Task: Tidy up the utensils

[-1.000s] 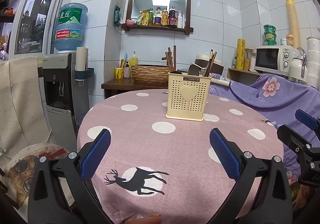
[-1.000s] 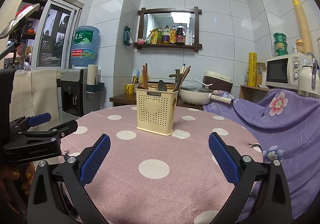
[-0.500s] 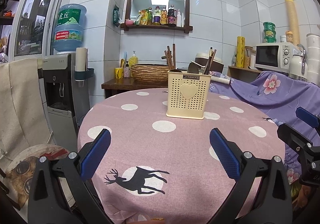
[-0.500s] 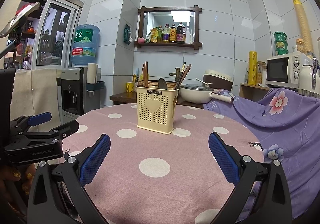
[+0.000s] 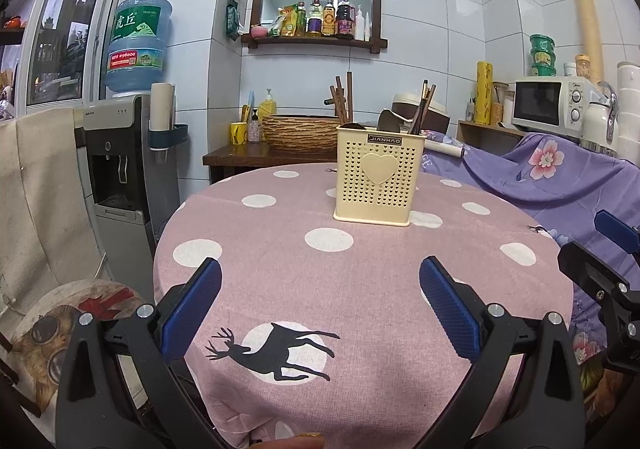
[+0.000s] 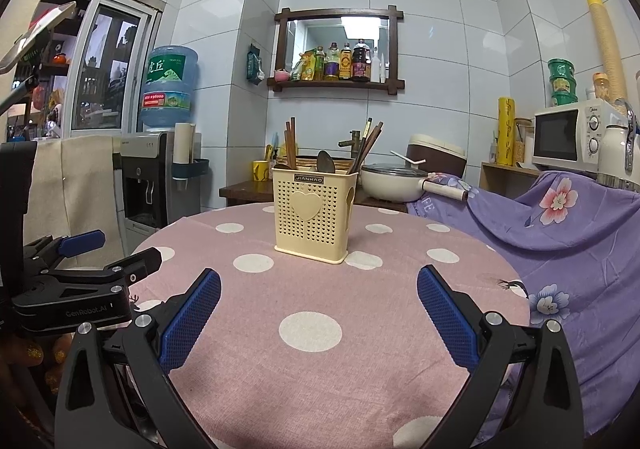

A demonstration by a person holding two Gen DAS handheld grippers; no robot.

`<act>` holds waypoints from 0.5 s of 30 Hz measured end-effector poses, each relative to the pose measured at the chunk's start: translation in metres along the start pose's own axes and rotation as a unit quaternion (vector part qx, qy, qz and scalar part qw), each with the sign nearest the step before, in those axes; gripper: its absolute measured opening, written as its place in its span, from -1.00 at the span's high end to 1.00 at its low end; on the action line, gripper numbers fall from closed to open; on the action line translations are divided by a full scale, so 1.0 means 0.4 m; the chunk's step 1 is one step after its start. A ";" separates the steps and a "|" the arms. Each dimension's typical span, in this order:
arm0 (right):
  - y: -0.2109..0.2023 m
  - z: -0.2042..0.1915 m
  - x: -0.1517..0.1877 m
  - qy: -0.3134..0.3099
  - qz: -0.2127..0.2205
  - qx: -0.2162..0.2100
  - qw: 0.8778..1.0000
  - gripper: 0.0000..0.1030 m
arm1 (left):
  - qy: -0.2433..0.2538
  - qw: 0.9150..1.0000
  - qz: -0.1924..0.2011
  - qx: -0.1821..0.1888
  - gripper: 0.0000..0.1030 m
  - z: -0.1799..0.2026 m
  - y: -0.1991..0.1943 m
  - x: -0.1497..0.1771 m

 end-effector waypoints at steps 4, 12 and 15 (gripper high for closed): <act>0.002 -0.002 0.003 0.002 -0.003 -0.002 1.000 -0.88 | 0.001 1.000 0.000 -0.002 -0.89 0.000 0.000 0.000; 0.003 -0.002 0.005 0.001 -0.004 -0.002 1.000 -0.88 | -0.002 1.000 -0.005 0.000 -0.89 -0.003 0.006 0.005; 0.003 -0.004 0.006 0.001 -0.006 -0.002 1.000 -0.88 | 0.000 1.000 -0.004 0.001 -0.89 -0.001 0.005 0.003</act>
Point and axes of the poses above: each gripper's, at about its wrist camera, not at the fingertips, and y roughly the way its jaws point, z to its right, x to its underside, the point moved 10 cm from there along y, roughly the way its jaws point, and after that the axes turned 9 degrees about -z, right-handed, at the moved point
